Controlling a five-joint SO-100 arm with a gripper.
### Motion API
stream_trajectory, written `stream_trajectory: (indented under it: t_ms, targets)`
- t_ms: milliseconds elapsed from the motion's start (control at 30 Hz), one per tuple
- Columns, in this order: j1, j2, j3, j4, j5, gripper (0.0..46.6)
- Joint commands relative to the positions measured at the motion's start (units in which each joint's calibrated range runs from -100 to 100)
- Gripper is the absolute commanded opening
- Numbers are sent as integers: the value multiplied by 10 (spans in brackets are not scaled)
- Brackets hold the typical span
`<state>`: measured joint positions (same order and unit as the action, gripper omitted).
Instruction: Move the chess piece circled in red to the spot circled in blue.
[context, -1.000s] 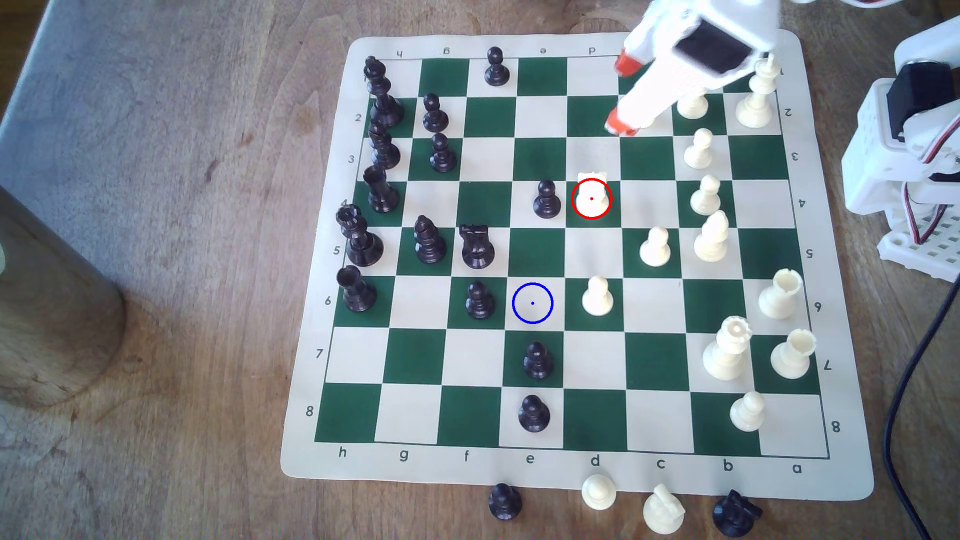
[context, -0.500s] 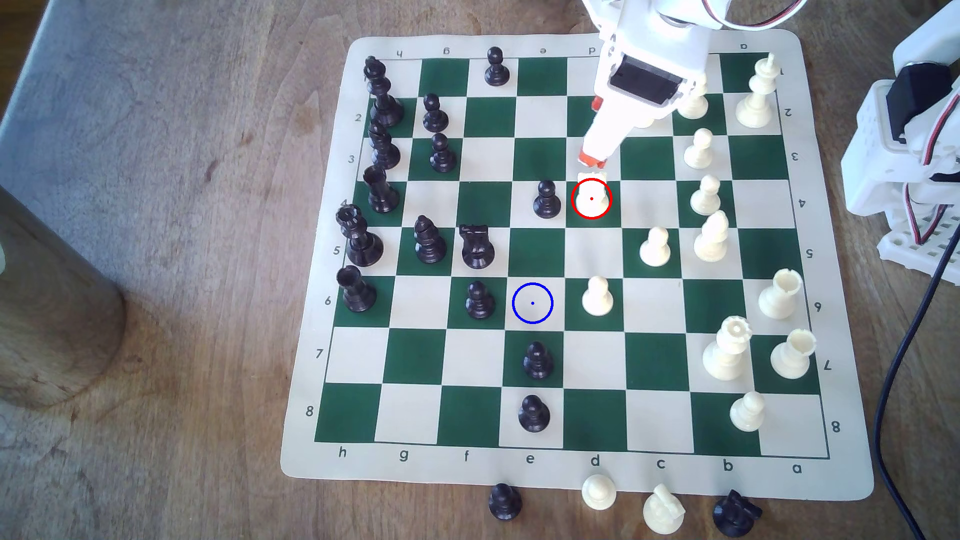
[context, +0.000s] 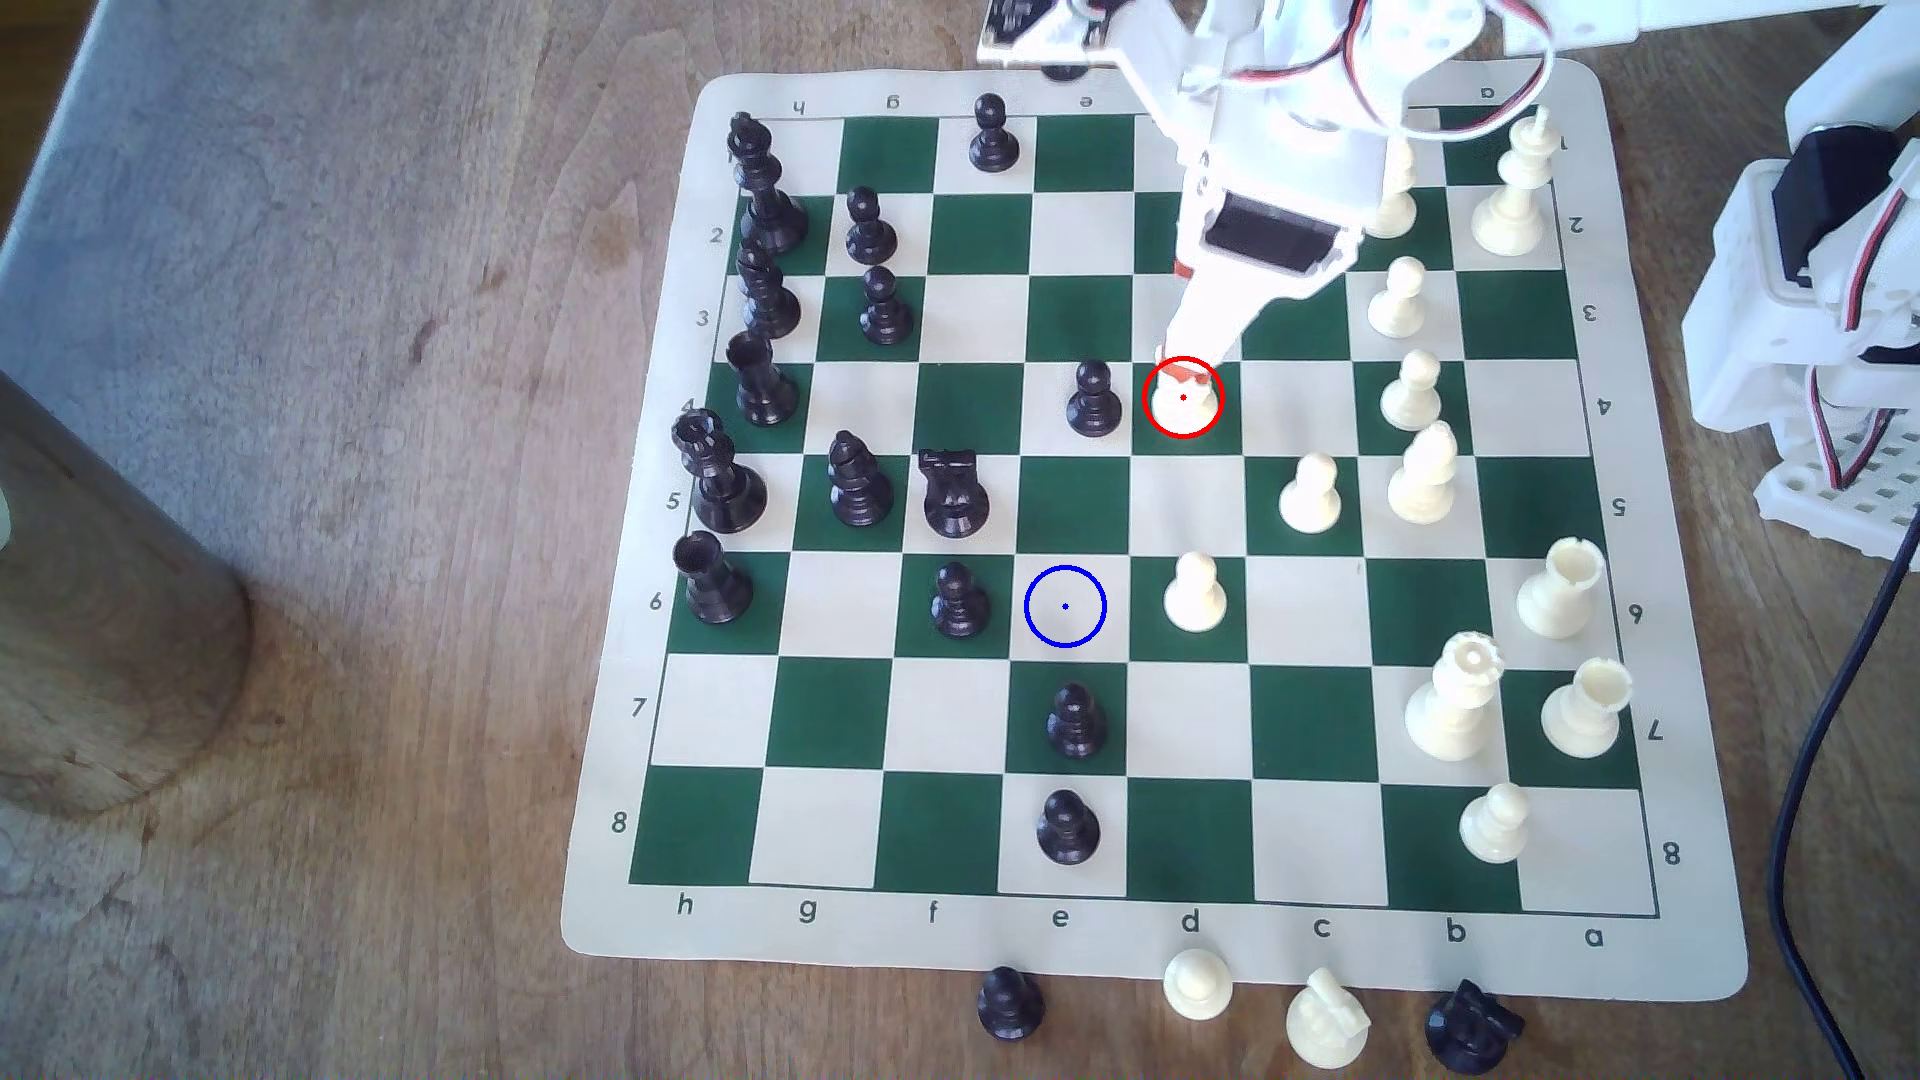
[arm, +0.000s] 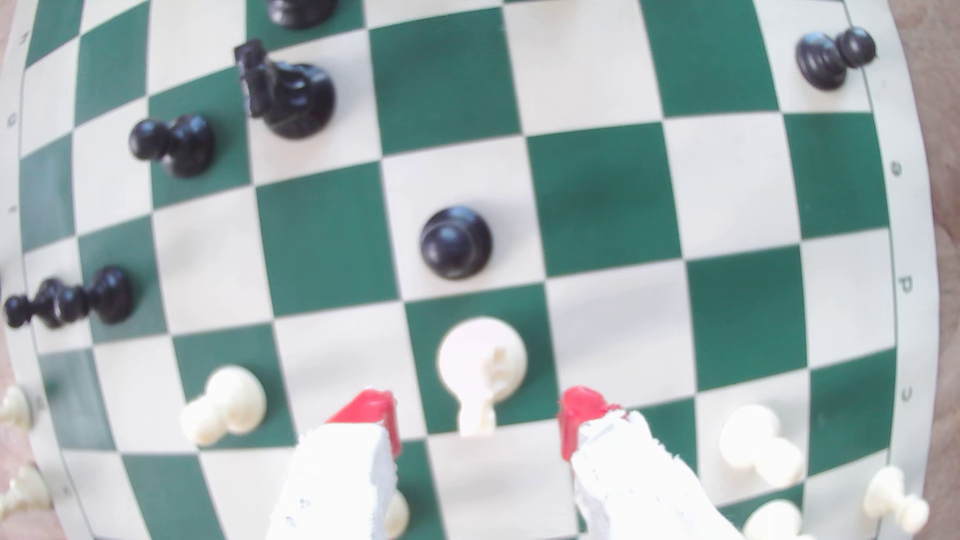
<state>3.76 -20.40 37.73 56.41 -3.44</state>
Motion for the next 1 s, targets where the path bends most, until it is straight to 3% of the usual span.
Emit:
stream_trajectory:
  t_ms: [0, 967]
  targets:
    - [-1, 9, 0, -18, 0, 158]
    - [-22, 71, 20, -65, -29, 150]
